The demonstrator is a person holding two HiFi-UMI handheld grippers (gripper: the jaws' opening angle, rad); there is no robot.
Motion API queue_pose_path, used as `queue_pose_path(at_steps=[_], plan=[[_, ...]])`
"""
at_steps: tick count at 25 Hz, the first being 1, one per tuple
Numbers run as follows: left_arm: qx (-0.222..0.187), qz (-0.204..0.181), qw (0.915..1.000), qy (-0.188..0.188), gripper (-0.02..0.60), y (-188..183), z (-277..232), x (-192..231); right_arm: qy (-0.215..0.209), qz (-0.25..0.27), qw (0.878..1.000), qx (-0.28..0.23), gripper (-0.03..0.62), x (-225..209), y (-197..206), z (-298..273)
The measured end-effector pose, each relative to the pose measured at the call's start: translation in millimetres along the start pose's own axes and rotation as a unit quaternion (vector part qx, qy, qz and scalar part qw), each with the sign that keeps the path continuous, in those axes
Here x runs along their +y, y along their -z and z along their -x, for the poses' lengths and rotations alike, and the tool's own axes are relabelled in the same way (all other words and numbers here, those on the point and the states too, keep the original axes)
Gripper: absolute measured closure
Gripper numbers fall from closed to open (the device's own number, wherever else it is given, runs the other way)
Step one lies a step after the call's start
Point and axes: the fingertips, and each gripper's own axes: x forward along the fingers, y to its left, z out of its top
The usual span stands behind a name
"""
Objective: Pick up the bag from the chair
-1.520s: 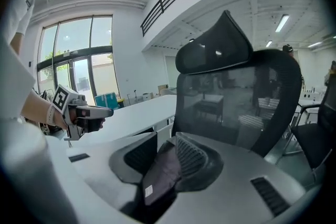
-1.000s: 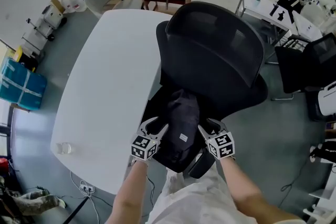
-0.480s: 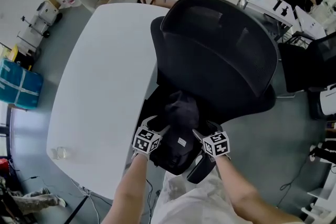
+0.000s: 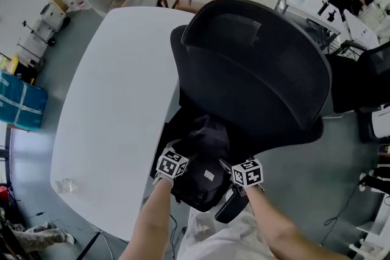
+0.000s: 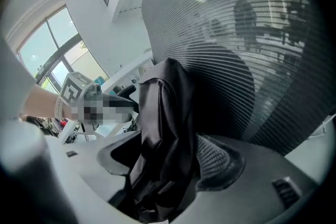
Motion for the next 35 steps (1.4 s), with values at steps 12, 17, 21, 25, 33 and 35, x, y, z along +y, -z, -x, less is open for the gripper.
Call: queue_pose_path(at_steps=[12, 17, 21, 25, 33, 35], plan=[[0.043, 0.022, 0.9985, 0.026, 0.206, 5.9, -29.9, 25.9, -0.028, -0.013, 0.999, 0.026, 0.283, -0.8, 8.2, -15.8], [0.063, -0.024, 0.9965, 0.05, 0.206, 0.9, -42.1, 23.5, -0.032, -0.009, 0.999, 0.034, 0.283, -3.9, 7.4, -21.1], [0.061, -0.028, 0.9965, 0.05, 0.207, 0.5, -48.1, 20.9, -0.025, -0.017, 0.999, 0.033, 0.29, -5.9, 6.8, -23.5], [0.054, -0.021, 0.9979, 0.028, 0.216, 0.2, -55.2, 19.0, -0.005, -0.026, 0.999, 0.031, 0.343, -9.3, 6.0, -23.9], [0.045, 0.008, 0.9989, 0.003, 0.307, -1.4, -46.6, 9.9, 0.008, -0.018, 0.999, 0.034, 0.454, -2.9, 7.1, -16.9], [0.037, 0.022, 0.999, -0.007, 0.364, -0.7, -39.3, 9.7, 0.007, -0.013, 0.999, 0.033, 0.476, 1.4, 7.9, -14.3]])
